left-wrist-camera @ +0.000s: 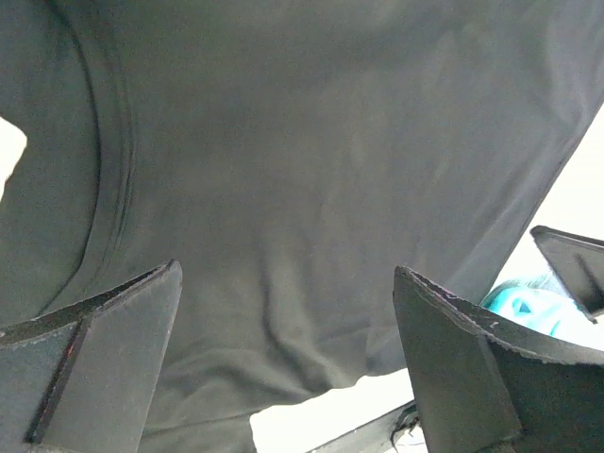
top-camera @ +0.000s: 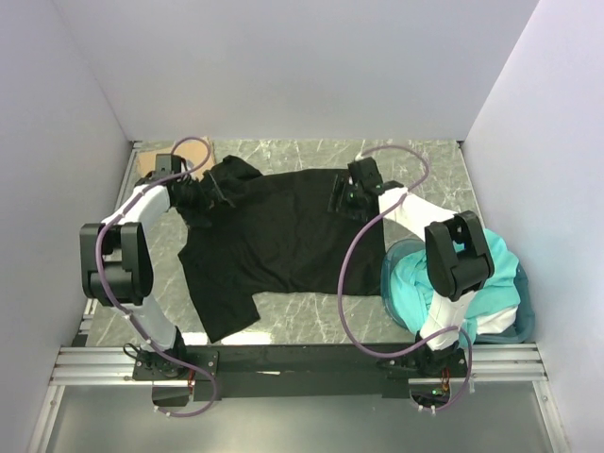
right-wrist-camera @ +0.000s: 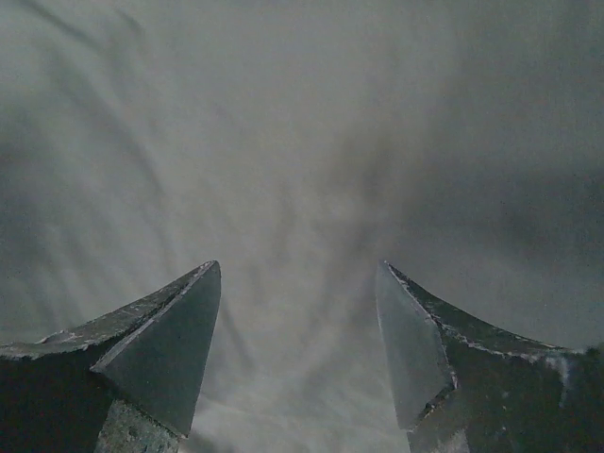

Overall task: Fold and stack the t-shirts
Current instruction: Flatten the tshirt out

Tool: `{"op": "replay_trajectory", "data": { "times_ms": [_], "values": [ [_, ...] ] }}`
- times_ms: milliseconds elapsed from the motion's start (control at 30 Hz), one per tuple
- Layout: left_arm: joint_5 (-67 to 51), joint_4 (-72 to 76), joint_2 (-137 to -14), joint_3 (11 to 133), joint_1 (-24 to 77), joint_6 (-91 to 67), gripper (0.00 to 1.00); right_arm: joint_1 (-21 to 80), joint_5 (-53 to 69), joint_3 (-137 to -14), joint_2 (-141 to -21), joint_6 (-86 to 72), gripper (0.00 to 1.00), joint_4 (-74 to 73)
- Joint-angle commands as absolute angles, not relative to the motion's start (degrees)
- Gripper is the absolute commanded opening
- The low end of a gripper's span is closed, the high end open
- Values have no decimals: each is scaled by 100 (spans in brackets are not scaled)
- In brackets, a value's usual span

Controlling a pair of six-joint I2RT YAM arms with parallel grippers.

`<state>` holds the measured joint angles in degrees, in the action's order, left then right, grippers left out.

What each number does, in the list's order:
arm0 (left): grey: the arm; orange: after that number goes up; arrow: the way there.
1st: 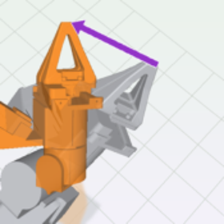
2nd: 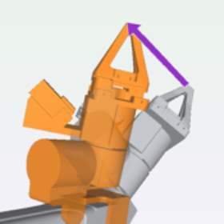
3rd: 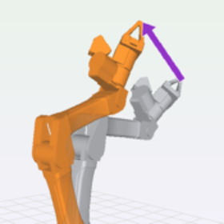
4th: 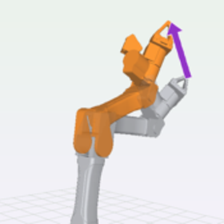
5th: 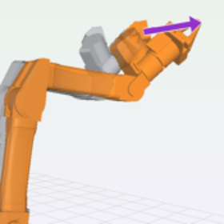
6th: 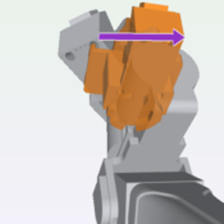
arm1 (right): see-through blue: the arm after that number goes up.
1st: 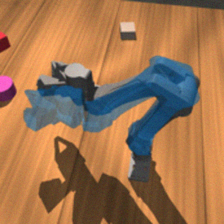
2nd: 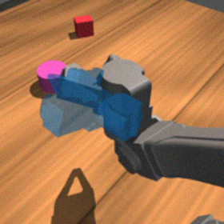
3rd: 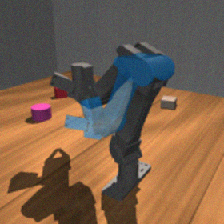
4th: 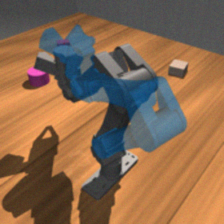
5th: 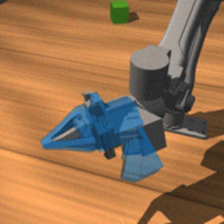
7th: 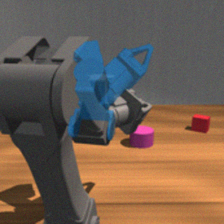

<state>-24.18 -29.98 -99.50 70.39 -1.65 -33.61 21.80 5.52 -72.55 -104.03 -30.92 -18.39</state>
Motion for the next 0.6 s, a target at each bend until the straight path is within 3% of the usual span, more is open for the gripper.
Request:
{"op": "replay_trajectory", "data": {
  "times_ms": [0,567],
  "values": [
    [-2522,-2901,-9633,6812,-123,-3261,100,2267,545,-6918,-9985,-3383,73,-1600],
    [-2189,-3243,-11029,7004,-316,-2839,100,2303,589,-6899,-10494,-3296,72,-1784]
  ]
}}
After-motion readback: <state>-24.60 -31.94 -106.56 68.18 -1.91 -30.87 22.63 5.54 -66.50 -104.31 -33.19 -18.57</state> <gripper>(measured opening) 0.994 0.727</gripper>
